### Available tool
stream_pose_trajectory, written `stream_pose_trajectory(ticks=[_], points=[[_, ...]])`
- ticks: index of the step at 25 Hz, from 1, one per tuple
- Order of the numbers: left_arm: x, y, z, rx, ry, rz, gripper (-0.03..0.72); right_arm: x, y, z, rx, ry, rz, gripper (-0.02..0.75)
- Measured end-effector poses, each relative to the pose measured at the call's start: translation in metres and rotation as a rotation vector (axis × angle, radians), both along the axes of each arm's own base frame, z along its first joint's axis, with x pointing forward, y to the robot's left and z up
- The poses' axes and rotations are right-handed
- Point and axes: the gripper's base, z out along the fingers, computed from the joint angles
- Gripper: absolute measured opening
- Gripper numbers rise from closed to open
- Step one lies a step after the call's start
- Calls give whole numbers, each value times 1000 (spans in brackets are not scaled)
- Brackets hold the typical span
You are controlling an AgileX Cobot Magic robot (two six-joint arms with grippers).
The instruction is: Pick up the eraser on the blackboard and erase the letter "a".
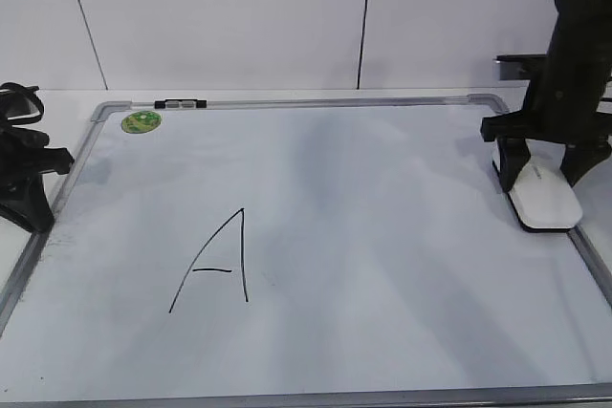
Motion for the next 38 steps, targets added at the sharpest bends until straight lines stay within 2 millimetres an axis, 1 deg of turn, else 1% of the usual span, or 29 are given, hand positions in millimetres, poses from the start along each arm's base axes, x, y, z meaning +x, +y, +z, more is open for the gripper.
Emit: stream_pose_trajectory(ticks=[3, 10, 15, 38], points=[[0, 0, 0, 0, 0, 0, 32, 0, -2, 0, 9, 1, -3, 532], [0, 0, 0, 0, 0, 0, 33, 0, 1, 0, 37, 3, 7, 532], [0, 0, 0, 0, 0, 0, 34, 1, 1, -7, 36, 19, 9, 532], [0, 0, 0, 0, -2, 0, 34, 1, 1, -7, 38, 19, 8, 532]])
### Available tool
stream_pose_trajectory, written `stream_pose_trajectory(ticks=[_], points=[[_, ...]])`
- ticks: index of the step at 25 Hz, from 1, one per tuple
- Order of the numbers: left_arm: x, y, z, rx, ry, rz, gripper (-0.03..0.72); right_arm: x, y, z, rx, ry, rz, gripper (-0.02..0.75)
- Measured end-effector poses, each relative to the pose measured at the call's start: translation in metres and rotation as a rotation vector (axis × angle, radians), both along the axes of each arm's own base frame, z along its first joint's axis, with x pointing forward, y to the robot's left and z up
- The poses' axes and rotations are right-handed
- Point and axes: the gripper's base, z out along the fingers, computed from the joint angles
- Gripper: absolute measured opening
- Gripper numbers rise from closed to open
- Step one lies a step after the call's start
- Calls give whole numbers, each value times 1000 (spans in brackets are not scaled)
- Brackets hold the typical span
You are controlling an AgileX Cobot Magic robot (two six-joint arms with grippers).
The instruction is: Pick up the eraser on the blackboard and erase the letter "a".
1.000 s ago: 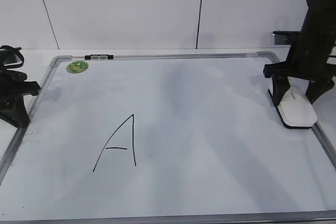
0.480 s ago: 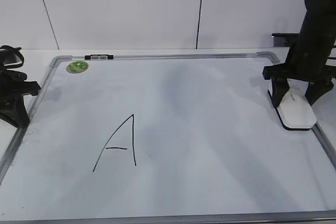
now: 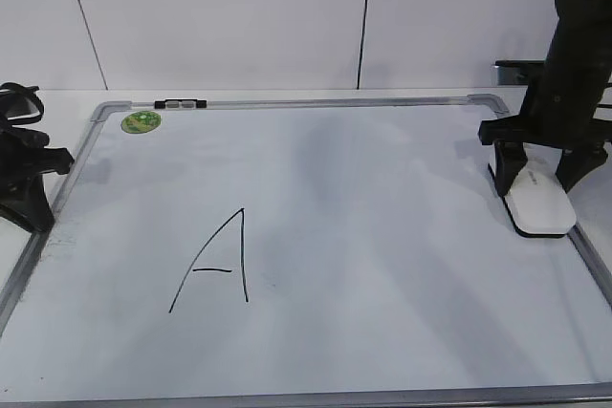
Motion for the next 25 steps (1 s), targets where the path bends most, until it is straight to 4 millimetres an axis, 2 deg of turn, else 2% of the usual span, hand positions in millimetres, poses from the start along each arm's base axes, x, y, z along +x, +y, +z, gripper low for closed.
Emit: stream_pose_trajectory(ticks=[4, 9, 16, 19, 23, 25], points=[[0, 0, 0, 0, 0, 0, 35, 0, 0, 0, 2, 0, 8, 553], [0, 0, 0, 0, 0, 0, 36, 0, 2, 0, 19, 1, 23, 650], [0, 0, 0, 2, 0, -1, 61, 0, 2, -1, 21, 3, 27, 661], [0, 1, 0, 11, 0, -8, 169, 0, 2, -1, 21, 3, 28, 661], [1, 2, 1, 27, -6, -19, 419, 0, 2, -1, 21, 3, 28, 661], [3, 3, 6, 36, -20, -20, 464, 1, 2, 0, 21, -1, 30, 661]])
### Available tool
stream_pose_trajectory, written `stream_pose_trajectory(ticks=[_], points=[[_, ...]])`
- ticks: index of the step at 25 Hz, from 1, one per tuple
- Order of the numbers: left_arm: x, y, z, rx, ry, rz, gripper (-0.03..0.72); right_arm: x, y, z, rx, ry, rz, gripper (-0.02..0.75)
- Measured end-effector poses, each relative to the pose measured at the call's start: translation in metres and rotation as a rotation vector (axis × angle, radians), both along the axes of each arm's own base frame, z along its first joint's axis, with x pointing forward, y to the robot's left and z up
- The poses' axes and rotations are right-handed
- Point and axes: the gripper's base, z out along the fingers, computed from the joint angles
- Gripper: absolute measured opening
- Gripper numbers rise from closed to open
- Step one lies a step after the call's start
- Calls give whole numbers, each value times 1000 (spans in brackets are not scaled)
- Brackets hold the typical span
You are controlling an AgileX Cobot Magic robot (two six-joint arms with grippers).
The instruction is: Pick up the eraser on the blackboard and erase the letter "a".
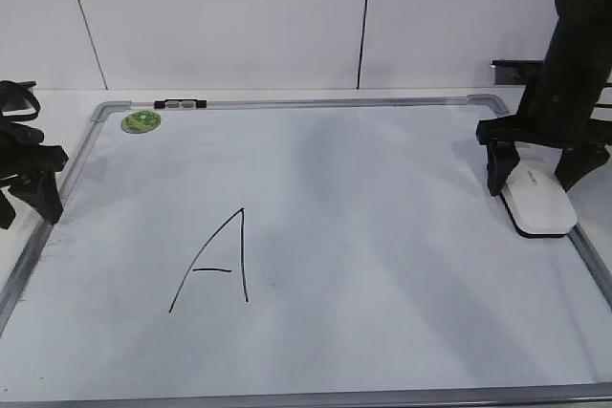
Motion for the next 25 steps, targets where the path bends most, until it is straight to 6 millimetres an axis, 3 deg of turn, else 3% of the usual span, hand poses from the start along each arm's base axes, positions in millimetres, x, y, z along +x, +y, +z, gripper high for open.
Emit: stream_pose_trajectory(ticks=[11, 15, 19, 25], points=[[7, 2, 57, 22, -96, -24, 499, 8, 1, 20, 10, -72, -2, 661], [4, 2, 75, 22, -128, -26, 501, 5, 1, 38, 12, -114, -2, 661], [-2, 2, 91, 22, -149, -21, 502, -2, 0, 65, 16, -178, -2, 661], [-20, 2, 126, 18, -208, -5, 502, -24, -1, 122, 24, -316, -3, 661]])
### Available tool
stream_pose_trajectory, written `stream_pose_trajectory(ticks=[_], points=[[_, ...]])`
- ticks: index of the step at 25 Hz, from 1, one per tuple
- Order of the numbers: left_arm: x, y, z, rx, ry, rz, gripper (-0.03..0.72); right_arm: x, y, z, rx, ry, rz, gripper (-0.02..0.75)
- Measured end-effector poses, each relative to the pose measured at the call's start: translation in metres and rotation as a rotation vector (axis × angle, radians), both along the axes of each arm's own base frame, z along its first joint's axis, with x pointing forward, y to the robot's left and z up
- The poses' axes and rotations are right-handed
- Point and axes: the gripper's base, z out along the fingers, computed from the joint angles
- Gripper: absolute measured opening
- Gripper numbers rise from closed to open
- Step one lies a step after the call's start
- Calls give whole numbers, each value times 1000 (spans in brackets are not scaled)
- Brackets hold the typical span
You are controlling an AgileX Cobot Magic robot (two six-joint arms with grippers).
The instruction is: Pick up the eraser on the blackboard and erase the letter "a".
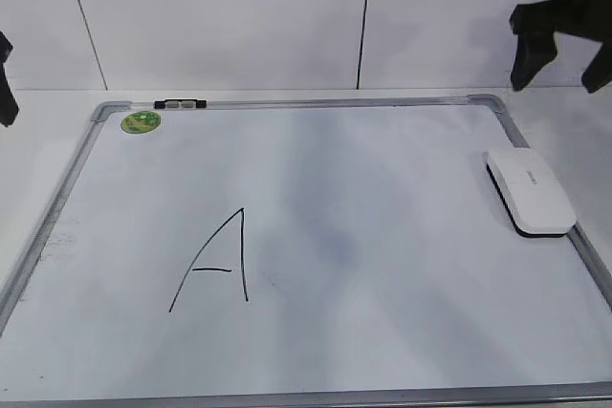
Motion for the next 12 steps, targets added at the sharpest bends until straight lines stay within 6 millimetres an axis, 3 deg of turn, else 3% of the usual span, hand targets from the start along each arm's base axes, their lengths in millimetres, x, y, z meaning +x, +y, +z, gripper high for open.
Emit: stream_pose_trajectory(ticks=[5, 6, 12], points=[[-16, 0, 28, -5, -63, 7, 502, -34, -2, 47, 6, -106, -2, 659], [-26, 0, 43, -8, -101, 8, 502, -41, -2, 55, 7, -123, -1, 659], [-56, -1, 82, -21, -206, 17, 502, -85, -5, 89, 21, -206, -22, 650]])
